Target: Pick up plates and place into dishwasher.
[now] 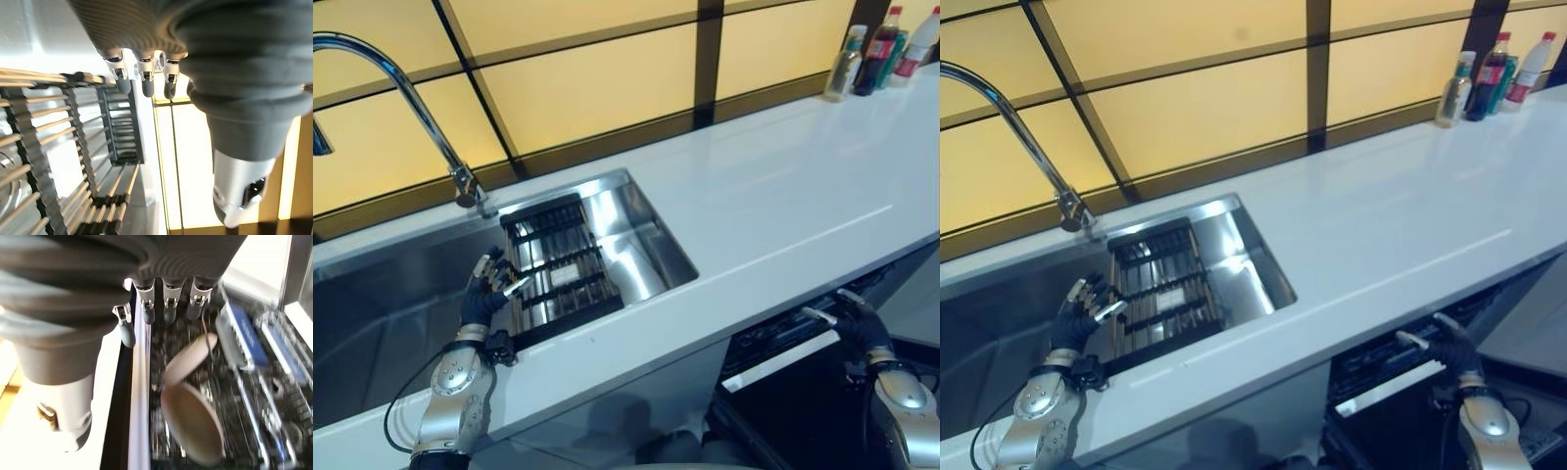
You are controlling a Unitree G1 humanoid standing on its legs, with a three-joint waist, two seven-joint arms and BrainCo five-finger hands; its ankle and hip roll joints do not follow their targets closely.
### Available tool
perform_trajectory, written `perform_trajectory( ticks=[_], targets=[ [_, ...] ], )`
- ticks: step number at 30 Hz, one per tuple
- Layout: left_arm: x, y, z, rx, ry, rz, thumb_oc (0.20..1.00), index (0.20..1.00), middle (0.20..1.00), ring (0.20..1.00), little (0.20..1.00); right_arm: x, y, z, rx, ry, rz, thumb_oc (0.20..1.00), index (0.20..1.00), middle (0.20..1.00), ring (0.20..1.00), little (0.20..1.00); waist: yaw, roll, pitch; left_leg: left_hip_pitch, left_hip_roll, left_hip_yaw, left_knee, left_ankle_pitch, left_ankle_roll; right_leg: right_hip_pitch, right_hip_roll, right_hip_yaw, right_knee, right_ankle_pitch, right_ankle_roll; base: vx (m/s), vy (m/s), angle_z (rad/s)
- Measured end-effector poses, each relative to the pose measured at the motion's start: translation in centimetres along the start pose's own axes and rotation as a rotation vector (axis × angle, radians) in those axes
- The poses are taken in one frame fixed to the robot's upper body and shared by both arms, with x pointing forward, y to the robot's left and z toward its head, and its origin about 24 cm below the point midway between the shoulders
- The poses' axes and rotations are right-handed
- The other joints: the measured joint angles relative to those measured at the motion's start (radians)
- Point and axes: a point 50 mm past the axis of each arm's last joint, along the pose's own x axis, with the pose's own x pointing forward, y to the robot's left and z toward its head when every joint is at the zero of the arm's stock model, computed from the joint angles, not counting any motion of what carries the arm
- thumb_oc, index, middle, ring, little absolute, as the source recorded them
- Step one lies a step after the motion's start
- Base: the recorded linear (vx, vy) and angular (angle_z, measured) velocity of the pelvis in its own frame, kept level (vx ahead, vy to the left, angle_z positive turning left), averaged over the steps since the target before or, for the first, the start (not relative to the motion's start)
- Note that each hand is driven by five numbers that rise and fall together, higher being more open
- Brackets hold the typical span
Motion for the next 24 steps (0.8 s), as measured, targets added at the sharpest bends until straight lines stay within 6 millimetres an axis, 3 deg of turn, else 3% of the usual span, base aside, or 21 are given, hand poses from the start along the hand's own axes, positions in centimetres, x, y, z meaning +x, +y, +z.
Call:
perform_trajectory(
  ticks=[6, 10, 19, 24],
  targets=[
    [-0.4, 0.7, -0.1, 0.021, 0.013, 0.015, 1.0, 1.0, 1.0, 1.0, 1.0, -1.0, -2.7, -1.1, 0.038, 0.043, -0.393, 1.0, 1.0, 1.0, 1.0, 1.0, -0.025, 0.001, -0.007, 0.016, -0.022, 0.025, 0.003, -0.016, 0.018, -0.002, -0.011, 0.037, 0.0, 0.003, 0.007, -0.02, 0.134, -0.16],
    [-1.3, 1.3, -0.9, 0.028, 0.048, 0.038, 1.0, 1.0, 1.0, 1.0, 1.0, -3.0, -2.9, -4.1, 0.073, 0.177, -0.617, 1.0, 1.0, 1.0, 1.0, 1.0, -0.042, 0.011, -0.012, 0.023, -0.033, 0.043, 0.006, -0.024, 0.028, -0.002, -0.018, 0.051, 0.001, 0.006, 0.016, 0.01, 0.117, -0.11],
    [-1.8, 1.4, -1.6, 0.019, 0.088, 0.063, 1.0, 1.0, 1.0, 1.0, 1.0, -4.7, -4.5, -7.9, -0.04, 0.399, -0.942, 1.0, 1.0, 1.0, 1.0, 1.0, -0.074, 0.107, -0.009, 0.06, -0.075, 0.068, 0.005, -0.034, 0.054, -0.007, -0.06, 0.062, 0.045, -0.018, 0.055, 0.04, 0.128, -0.06],
    [-2.5, 1.4, -2.9, -0.002, 0.145, 0.094, 1.0, 1.0, 1.0, 1.0, 1.0, -4.6, -5.7, -7.8, -0.078, 0.4, -1.057, 1.0, 1.0, 1.0, 1.0, 1.0, -0.075, 0.165, 0.017, 0.062, -0.089, 0.122, 0.052, -0.076, 0.054, -0.054, -0.111, 0.017, 0.136, -0.043, 0.052, 0.05, 0.079, -0.32]
  ],
)
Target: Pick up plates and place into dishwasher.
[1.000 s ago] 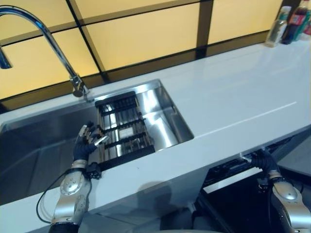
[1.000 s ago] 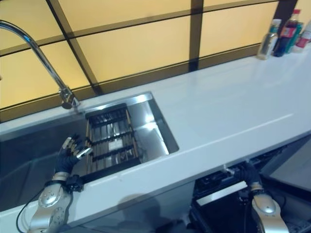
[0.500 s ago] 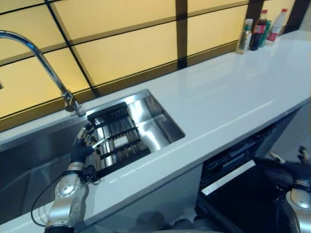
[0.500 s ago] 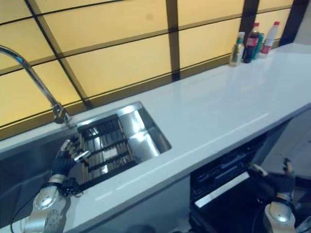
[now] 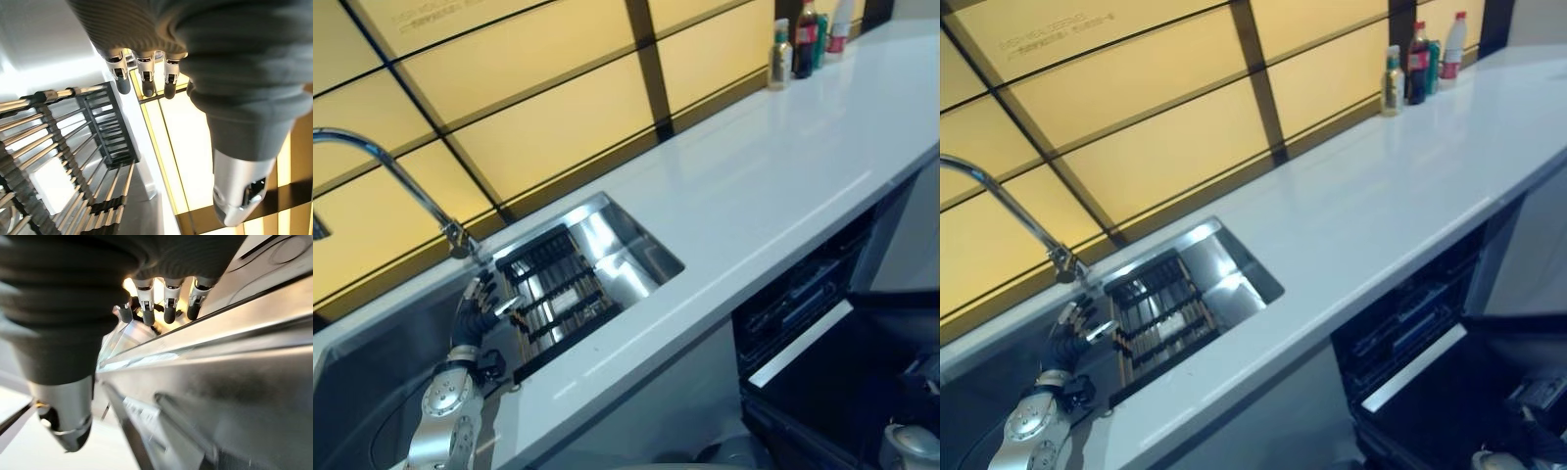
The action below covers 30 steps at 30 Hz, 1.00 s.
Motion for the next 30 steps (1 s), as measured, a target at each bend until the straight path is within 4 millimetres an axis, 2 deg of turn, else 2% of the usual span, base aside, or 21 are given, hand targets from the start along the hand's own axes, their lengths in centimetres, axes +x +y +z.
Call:
perform_trajectory(
  ticks=[2, 4, 8, 11, 14, 17, 20, 24, 27, 30],
  targets=[
    [-0.1, -0.1, -0.9, -0.015, 0.041, -0.001, 1.0, 1.0, 1.0, 1.0, 1.0, 1.2, -1.0, -0.4, -0.026, 0.002, -0.063, 1.0, 1.0, 1.0, 1.0, 1.0, -0.01, 0.034, 0.016, 0.002, -0.015, 0.001, 0.011, -0.01, 0.001, -0.03, -0.007, 0.016, 0.061, -0.037, 0.005, 0.09, 0.094, -0.09],
    [-0.3, -0.3, -1.8, -0.06, 0.077, 0.013, 1.0, 1.0, 1.0, 1.0, 1.0, 1.7, -1.5, 1.0, 0.018, -0.073, -0.105, 1.0, 1.0, 1.0, 1.0, 1.0, -0.038, 0.068, 0.035, -0.006, -0.029, 0.002, 0.046, -0.032, 0.003, -0.056, -0.02, 0.032, 0.117, -0.068, 0.009, 0.08, 0.05, -0.08],
    [-0.7, -0.5, -3.4, -0.13, 0.137, 0.036, 1.0, 1.0, 1.0, 1.0, 1.0, 1.6, -1.0, 3.8, 0.089, -0.227, -0.097, 1.0, 1.0, 1.0, 1.0, 1.0, -0.058, 0.085, 0.045, -0.037, -0.045, 0.034, 0.114, -0.079, 0.006, -0.117, -0.026, 0.086, 0.203, -0.104, 0.008, 0.06, 0.023, -0.25],
    [-0.8, -1.1, -4.3, -0.172, 0.17, 0.048, 1.0, 1.0, 1.0, 1.0, 1.0, 1.1, -0.2, 6.3, 0.147, -0.36, -0.003, 1.0, 1.0, 1.0, 1.0, 1.0, -0.068, 0.086, 0.054, -0.143, -0.055, 0.074, 0.237, -0.135, 0.014, -0.226, -0.039, 0.126, 0.271, -0.113, 0.011, -0.18, 0.017, -0.31],
    [0.6, -0.8, -2.2, -0.184, 0.053, 0.061, 1.0, 1.0, 1.0, 1.0, 1.0, 1.2, 0.4, 9.9, 0.281, -0.462, 0.062, 1.0, 1.0, 1.0, 1.0, 1.0, -0.088, 0.094, 0.087, -0.296, -0.047, 0.105, 0.374, -0.183, 0.029, -0.345, -0.036, 0.167, 0.304, -0.1, 0.016, -0.19, 0.014, -0.15],
    [2.1, -0.8, -0.4, -0.19, -0.026, 0.064, 1.0, 1.0, 1.0, 1.0, 1.0, 1.9, 0.4, 14.0, 0.443, -0.495, 0.09, 1.0, 1.0, 1.0, 1.0, 1.0, -0.091, 0.117, 0.133, -0.395, -0.038, 0.133, 0.45, -0.203, 0.043, -0.427, -0.029, 0.195, 0.32, -0.096, 0.01, -0.1, -0.017, -0.16],
    [2.6, 0.3, 1.1, -0.159, -0.078, 0.073, 1.0, 1.0, 1.0, 1.0, 1.0, 3.1, 0.2, 17.2, 0.596, -0.451, 0.096, 1.0, 1.0, 1.0, 1.0, 1.0, -0.105, 0.119, 0.168, -0.485, -0.024, 0.145, 0.535, -0.235, 0.044, -0.503, -0.018, 0.212, 0.365, -0.098, 0.004, -0.03, -0.039, -0.05],
    [2.7, 2.2, 1.9, -0.138, -0.092, 0.131, 1.0, 1.0, 1.0, 1.0, 1.0, 4.6, -0.1, 18.0, 0.774, -0.312, 0.114, 1.0, 1.0, 1.0, 1.0, 1.0, -0.111, 0.12, 0.182, -0.539, -0.014, 0.154, 0.621, -0.267, 0.036, -0.562, -0.016, 0.224, 0.428, -0.1, 0.0, 0.07, -0.035, -0.01],
    [2.6, 2.9, 1.7, -0.105, -0.06, 0.144, 1.0, 1.0, 1.0, 1.0, 1.0, 6.3, -0.2, 17.2, 0.8, -0.233, 0.143, 1.0, 1.0, 1.0, 1.0, 1.0, -0.113, 0.109, 0.193, -0.544, -0.011, 0.157, 0.664, -0.287, 0.029, -0.578, -0.019, 0.23, 0.474, -0.104, -0.002, 0.06, -0.044, -0.08],
    [2.3, 3.7, 1.9, -0.067, -0.045, 0.147, 1.0, 1.0, 1.0, 1.0, 1.0, 7.0, -0.1, 17.0, 0.816, -0.23, 0.274, 1.0, 1.0, 1.0, 1.0, 1.0, -0.115, 0.11, 0.191, -0.581, -0.014, 0.134, 0.704, -0.3, 0.03, -0.613, -0.017, 0.23, 0.499, -0.105, -0.004, 0.01, -0.031, -0.12]
  ],
)
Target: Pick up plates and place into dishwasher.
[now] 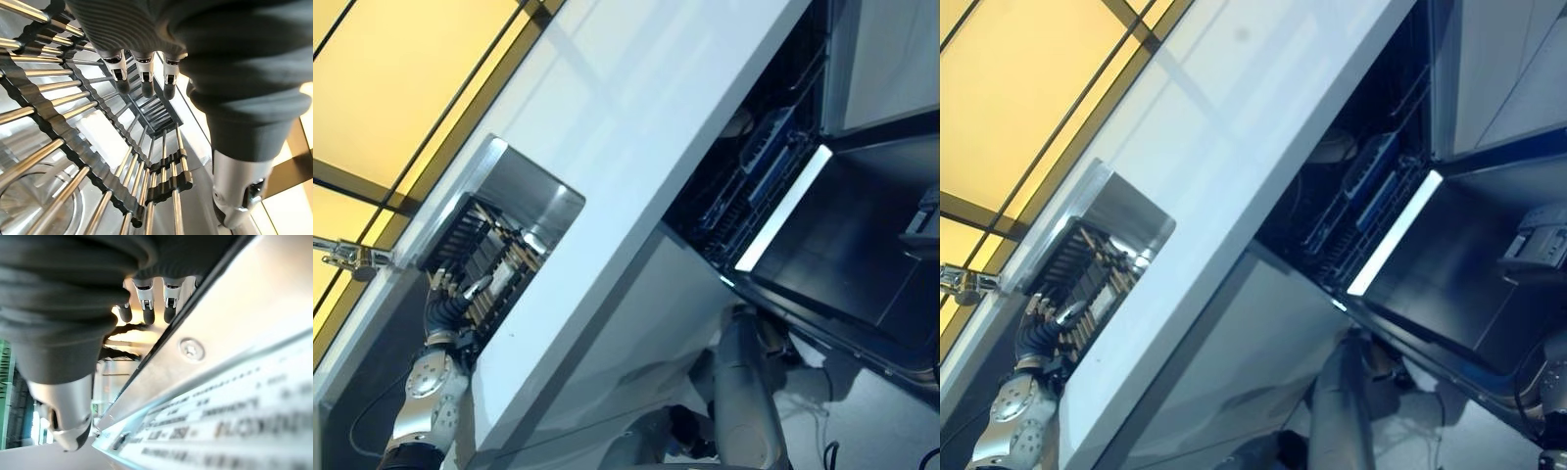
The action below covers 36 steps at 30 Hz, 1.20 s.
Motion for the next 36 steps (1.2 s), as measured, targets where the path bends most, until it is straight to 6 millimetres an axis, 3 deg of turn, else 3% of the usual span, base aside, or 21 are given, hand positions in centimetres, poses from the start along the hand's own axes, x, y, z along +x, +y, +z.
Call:
perform_trajectory(
  ticks=[6, 13, 15, 20, 26, 28, 31, 34, 36],
  targets=[
    [0.2, 1.0, 0.0, -0.002, 0.007, 0.035, 1.0, 1.0, 1.0, 1.0, 1.0, -0.7, -1.0, -2.5, 0.137, 0.173, 0.415, 1.0, 1.0, 1.0, 1.0, 1.0, -0.004, -0.002, 0.001, -0.033, -0.002, -0.057, 0.034, -0.004, -0.001, -0.017, -0.004, -0.035, -0.009, -0.002, -0.005, 0.0, -0.016, -0.15],
    [0.5, 3.0, -1.5, 0.002, 0.074, 0.12, 1.0, 1.0, 1.0, 1.0, 1.0, -2.7, -0.1, -3.6, 0.249, 0.204, 0.724, 1.0, 1.0, 1.0, 1.0, 1.0, -0.004, 0.011, 0.005, -0.058, -0.005, -0.166, 0.053, -0.006, 0.003, -0.009, -0.013, -0.146, -0.043, -0.01, -0.005, 0.02, -0.005, -0.2],
    [0.5, 3.3, -1.7, -0.007, 0.076, 0.126, 1.0, 1.0, 1.0, 1.0, 1.0, -3.6, 0.1, -3.7, 0.27, 0.201, 0.784, 1.0, 1.0, 1.0, 1.0, 1.0, -0.013, 0.008, 0.006, -0.057, -0.01, -0.195, 0.054, -0.003, 0.004, 0.009, -0.014, -0.155, -0.038, -0.019, -0.019, 0.05, 0.015, 0.09],
    [0.4, 1.9, -2.6, -0.073, 0.092, 0.104, 1.0, 1.0, 1.0, 1.0, 1.0, -6.1, 1.5, -3.5, 0.365, 0.183, 0.93, 1.0, 1.0, 1.0, 1.0, 1.0, -0.013, 0.005, 0.009, 0.019, -0.023, -0.225, 0.013, 0.018, 0.005, 0.093, -0.044, -0.205, -0.07, -0.017, -0.02, 0.06, 0.01, 0.06],
    [0.8, -1.5, -2.8, -0.166, 0.08, 0.014, 1.0, 1.0, 1.0, 1.0, 1.0, -11.4, 5.5, -3.0, 0.505, 0.203, 1.304, 1.0, 1.0, 1.0, 1.0, 1.0, 0.011, 0.002, 0.009, 0.116, -0.045, -0.257, -0.044, 0.028, 0.017, 0.205, -0.059, -0.205, -0.091, -0.017, -0.021, 0.07, 0.003, 0.32],
    [1.0, -3.0, -2.5, -0.195, 0.068, -0.035, 1.0, 1.0, 1.0, 1.0, 1.0, -14.8, 7.0, -4.1, 0.499, 0.291, 1.481, 1.0, 1.0, 1.0, 1.0, 1.0, 0.039, -0.009, 0.007, 0.154, -0.043, -0.251, -0.08, 0.044, 0.014, 0.257, -0.07, -0.22, -0.116, 0.019, -0.027, 0.08, -0.071, 0.48],
    [0.7, -5.5, -2.4, -0.229, 0.048, -0.118, 1.0, 1.0, 1.0, 1.0, 1.0, -20.5, 8.3, -7.1, 0.422, 0.523, 1.732, 1.0, 1.0, 1.0, 1.0, 1.0, 0.109, -0.017, 0.001, 0.22, -0.029, -0.281, -0.158, 0.077, 0.002, 0.351, -0.07, -0.268, -0.171, 0.012, -0.023, 0.06, -0.112, 0.55],
    [0.8, -6.2, -1.7, -0.23, 0.016, -0.154, 1.0, 1.0, 1.0, 1.0, 1.0, -23.3, 8.4, -7.9, 0.489, 0.592, 1.777, 1.0, 1.0, 1.0, 1.0, 1.0, 0.178, -0.078, -0.047, 0.247, -0.011, -0.302, -0.252, 0.133, -0.018, 0.411, -0.065, -0.316, -0.225, 0.018, -0.021, -0.02, -0.198, 0.72],
    [0.7, -6.0, -1.6, -0.195, 0.006, -0.164, 1.0, 1.0, 1.0, 1.0, 1.0, -23.4, 6.8, -9.3, 0.444, 0.667, 1.726, 1.0, 1.0, 1.0, 1.0, 1.0, 0.213, -0.132, -0.086, 0.277, 0.018, -0.308, -0.313, 0.162, -0.036, 0.464, -0.045, -0.343, -0.282, 0.021, -0.023, -0.03, -0.206, 0.47]
  ],
)
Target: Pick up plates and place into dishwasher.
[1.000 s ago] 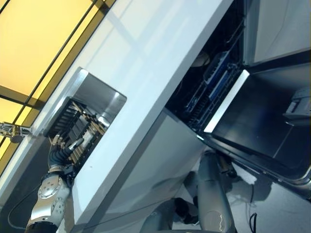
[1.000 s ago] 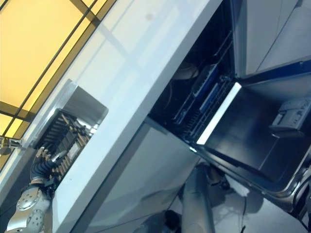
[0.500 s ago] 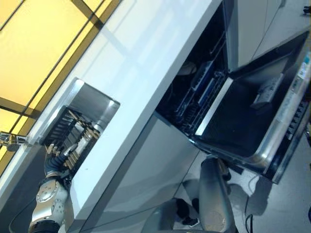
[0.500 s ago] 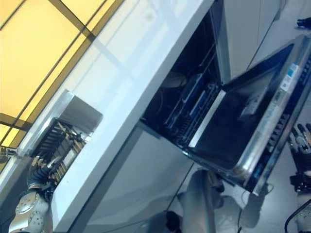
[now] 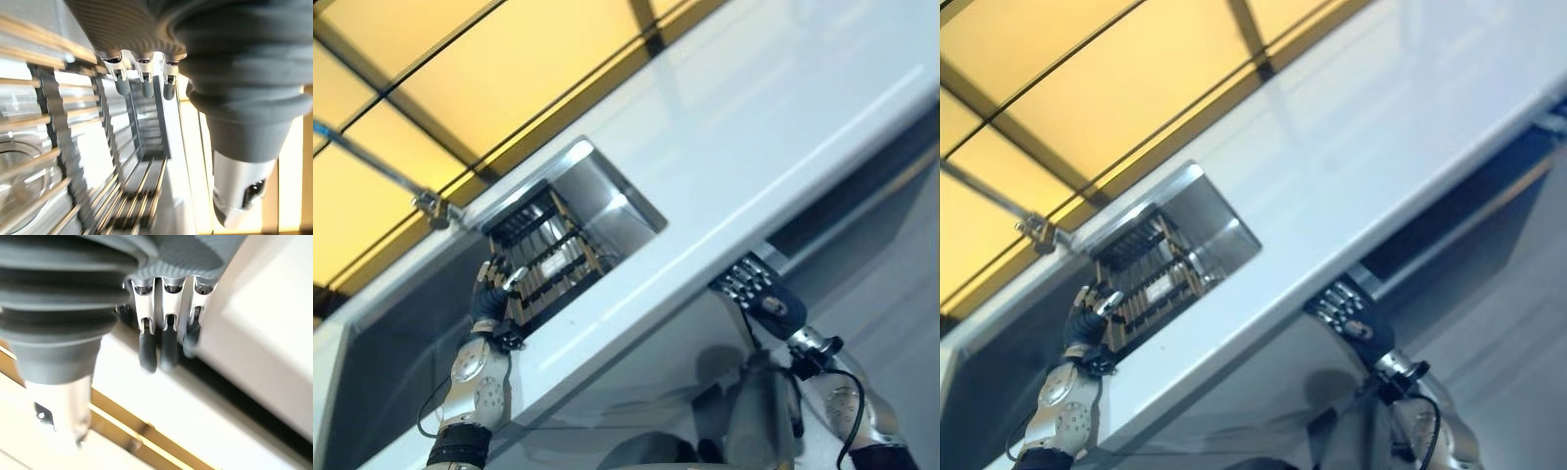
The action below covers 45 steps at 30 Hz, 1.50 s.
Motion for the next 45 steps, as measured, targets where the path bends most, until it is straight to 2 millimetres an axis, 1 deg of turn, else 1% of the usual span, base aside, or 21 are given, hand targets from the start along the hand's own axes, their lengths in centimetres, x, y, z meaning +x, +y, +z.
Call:
perform_trajectory(
  ticks=[1, 2, 3, 4, 6, 7, 11, 13, 16, 20, 23, 25, 27, 29, 30, 34, 37, 38, 41, 43, 45],
  targets=[
    [-0.1, 0.1, 0.1, 0.013, -0.004, -0.006, 1.0, 1.0, 1.0, 1.0, 1.0, -0.7, -0.2, -0.5, 0.005, 0.027, -0.036, 1.0, 1.0, 1.0, 1.0, 1.0, 0.022, -0.012, -0.028, 0.021, 0.012, 0.0, -0.031, 0.013, -0.011, 0.024, 0.016, -0.015, -0.032, 0.009, -0.01, -0.03, -0.158, 0.19],
    [-0.1, 0.1, 0.1, 0.02, -0.003, -0.011, 1.0, 1.0, 1.0, 1.0, 1.0, -1.4, -0.4, -1.2, 0.012, 0.06, -0.074, 1.0, 1.0, 1.0, 1.0, 1.0, 0.036, -0.038, -0.044, 0.035, 0.035, -0.001, -0.056, 0.02, -0.019, 0.051, 0.038, -0.033, -0.067, 0.018, -0.018, -0.02, -0.15, 0.1],
    [-0.1, 0.3, 0.1, 0.043, -0.004, -0.012, 1.0, 1.0, 1.0, 1.0, 1.0, -1.6, -0.5, -2.0, 0.031, 0.085, -0.1, 1.0, 1.0, 1.0, 1.0, 1.0, 0.042, -0.048, -0.064, 0.052, 0.047, -0.001, -0.076, 0.029, -0.029, 0.081, 0.054, -0.051, -0.102, 0.028, -0.026, -0.02, -0.108, 0.13],
    [-0.1, 0.4, 0.2, 0.062, -0.006, -0.012, 1.0, 1.0, 1.0, 1.0, 1.0, -1.9, -0.7, -2.5, 0.045, 0.105, -0.124, 1.0, 1.0, 1.0, 1.0, 1.0, 0.047, -0.071, -0.08, 0.058, 0.062, -0.001, -0.095, 0.037, -0.034, 0.094, 0.067, -0.061, -0.126, 0.034, -0.032, -0.04, -0.121, 0.11],
    [0.1, 0.4, 0.5, 0.086, -0.012, -0.017, 1.0, 1.0, 1.0, 1.0, 1.0, -2.2, -0.9, -3.5, 0.075, 0.129, -0.16, 1.0, 1.0, 1.0, 1.0, 1.0, 0.067, -0.097, -0.101, 0.083, 0.075, 0.001, -0.139, 0.058, -0.042, 0.123, 0.088, -0.074, -0.176, 0.052, -0.04, -0.06, -0.111, 0.01],
    [0.1, 0.4, 0.6, 0.096, -0.014, -0.019, 1.0, 1.0, 1.0, 1.0, 1.0, -2.4, -1.0, -3.9, 0.088, 0.137, -0.173, 1.0, 1.0, 1.0, 1.0, 1.0, 0.068, -0.113, -0.109, 0.083, 0.08, 0.0, -0.152, 0.066, -0.044, 0.129, 0.093, -0.079, -0.193, 0.059, -0.041, -0.08, -0.123, 0.04],
    [-0.1, 0.3, 0.8, 0.098, -0.019, -0.03, 1.0, 1.0, 1.0, 1.0, 1.0, -3.1, -0.8, -5.7, 0.165, 0.13, -0.266, 1.0, 1.0, 1.0, 1.0, 1.0, 0.082, -0.147, -0.156, 0.085, 0.096, -0.002, -0.179, 0.08, -0.049, 0.151, 0.118, -0.084, -0.255, 0.089, -0.048, -0.1, -0.096, 0.03],
    [0.0, 0.2, 1.0, 0.097, -0.024, -0.038, 1.0, 1.0, 1.0, 1.0, 1.0, -3.4, -1.1, -6.6, 0.224, 0.12, -0.35, 1.0, 1.0, 1.0, 1.0, 1.0, 0.088, -0.171, -0.174, 0.085, 0.099, -0.001, -0.184, 0.083, -0.05, 0.155, 0.123, -0.086, -0.273, 0.098, -0.048, -0.1, -0.063, -0.03],
    [0.1, 0.3, 1.5, 0.114, -0.02, -0.046, 1.0, 1.0, 1.0, 1.0, 1.0, -4.9, -2.4, -8.3, 0.375, 0.125, -0.567, 1.0, 1.0, 1.0, 1.0, 1.0, 0.089, -0.203, -0.195, 0.086, 0.104, -0.003, -0.198, 0.093, -0.05, 0.172, 0.134, -0.081, -0.317, 0.117, -0.043, -0.09, -0.061, 0.01],
    [0.2, 1.1, 2.3, 0.146, -0.028, -0.041, 1.0, 1.0, 1.0, 1.0, 1.0, -7.7, -3.9, -10.3, 0.544, 0.188, -0.879, 1.0, 1.0, 1.0, 1.0, 1.0, 0.089, -0.232, -0.203, 0.102, 0.103, -0.002, -0.233, 0.111, -0.046, 0.194, 0.147, -0.063, -0.371, 0.142, -0.036, -0.06, -0.055, 0.01],
    [0.0, 1.6, 2.9, 0.171, -0.035, -0.042, 1.0, 1.0, 1.0, 1.0, 1.0, -11.0, -5.0, -11.7, 0.685, 0.2, -1.259, 1.0, 1.0, 1.0, 1.0, 1.0, 0.092, -0.245, -0.204, 0.117, 0.1, 0.005, -0.256, 0.116, -0.043, 0.206, 0.154, -0.046, -0.398, 0.155, -0.035, -0.03, -0.033, -0.06],
    [-0.2, 1.8, 3.0, 0.181, -0.034, -0.038, 1.0, 1.0, 1.0, 1.0, 1.0, -13.2, -5.6, -11.7, 0.737, 0.15, -1.537, 1.0, 1.0, 1.0, 1.0, 1.0, 0.092, -0.245, -0.204, 0.128, 0.098, 0.009, -0.27, 0.119, -0.041, 0.216, 0.156, -0.036, -0.417, 0.164, -0.032, -0.01, 0.01, -0.12],
    [-0.3, 2.0, 3.0, 0.19, -0.022, -0.024, 1.0, 1.0, 1.0, 1.0, 1.0, -14.8, -6.0, -11.1, 0.764, 0.056, -1.771, 1.0, 1.0, 1.0, 1.0, 1.0, 0.092, -0.244, -0.203, 0.144, 0.095, 0.016, -0.288, 0.122, -0.04, 0.222, 0.159, -0.023, -0.426, 0.168, -0.029, 0.02, 0.048, -0.17],
    [-0.4, 2.2, 2.9, 0.195, -0.01, -0.001, 1.0, 1.0, 1.0, 1.0, 1.0, -15.5, -6.3, -10.2, 0.778, -0.036, -1.963, 1.0, 1.0, 1.0, 1.0, 1.0, 0.092, -0.244, -0.204, 0.158, 0.093, 0.026, -0.301, 0.124, -0.037, 0.226, 0.16, -0.017, -0.429, 0.169, -0.027, 0.02, 0.064, -0.15],
    [-0.4, 2.3, 2.9, 0.195, -0.003, 0.005, 1.0, 1.0, 1.0, 1.0, 1.0, -15.6, -6.4, -9.7, 0.779, -0.066, -2.025, 1.0, 1.0, 1.0, 1.0, 1.0, 0.092, -0.242, -0.202, 0.163, 0.092, 0.031, -0.305, 0.125, -0.036, 0.226, 0.16, -0.012, -0.43, 0.17, -0.026, 0.01, 0.061, -0.15],
    [-0.6, 2.5, 2.5, 0.192, 0.014, 0.028, 1.0, 1.0, 1.0, 1.0, 1.0, -15.4, -6.4, -7.9, 0.765, -0.171, -2.189, 1.0, 1.0, 1.0, 1.0, 1.0, 0.09, -0.226, -0.205, 0.189, 0.091, 0.04, -0.329, 0.126, -0.034, 0.243, 0.164, 0.0, -0.448, 0.172, -0.023, 0.02, 0.057, -0.07],
    [-1.0, 2.7, 2.1, 0.189, 0.03, 0.039, 1.0, 1.0, 1.0, 1.0, 1.0, -15.3, -6.5, -6.4, 0.741, -0.263, -2.26, 1.0, 1.0, 1.0, 1.0, 1.0, 0.09, -0.211, -0.208, 0.204, 0.092, 0.044, -0.346, 0.127, -0.034, 0.255, 0.168, 0.002, -0.46, 0.172, -0.022, 0.02, 0.034, -0.04],
    [-1.1, 2.7, 1.8, 0.186, 0.039, 0.043, 1.0, 1.0, 1.0, 1.0, 1.0, -15.3, -6.5, -5.3, 0.721, -0.314, -2.277, 1.0, 1.0, 1.0, 1.0, 1.0, 0.09, -0.207, -0.212, 0.205, 0.092, 0.045, -0.351, 0.128, -0.034, 0.255, 0.168, 0.003, -0.463, 0.174, -0.022, 0.01, 0.03, -0.03],
    [-1.4, 2.9, 1.4, 0.176, 0.062, 0.052, 1.0, 1.0, 1.0, 1.0, 1.0, -14.4, -6.6, -0.8, 0.478, -0.48, -2.28, 1.0, 1.0, 1.0, 1.0, 1.0, 0.09, -0.193, -0.22, 0.208, 0.092, 0.047, -0.362, 0.128, -0.033, 0.254, 0.17, 0.003, -0.471, 0.177, -0.024, 0.01, 0.061, -0.02],
    [-1.4, 2.7, 1.1, 0.161, 0.066, 0.059, 1.0, 1.0, 1.0, 1.0, 1.0, -13.0, -6.5, 3.4, 0.225, -0.633, -2.231, 1.0, 1.0, 1.0, 1.0, 1.0, 0.09, -0.185, -0.225, 0.21, 0.091, 0.049, -0.371, 0.131, -0.032, 0.254, 0.17, 0.004, -0.477, 0.179, -0.022, 0.0, 0.081, -0.02],
    [-1.5, 2.5, 0.9, 0.14, 0.073, 0.06, 1.0, 1.0, 1.0, 1.0, 1.0, -11.2, -6.0, 7.1, -0.027, -0.768, -2.128, 1.0, 1.0, 1.0, 1.0, 1.0, 0.091, -0.178, -0.229, 0.22, 0.09, 0.051, -0.386, 0.138, -0.031, 0.256, 0.171, 0.004, -0.481, 0.179, -0.021, 0.0, 0.074, -0.02]
  ],
)
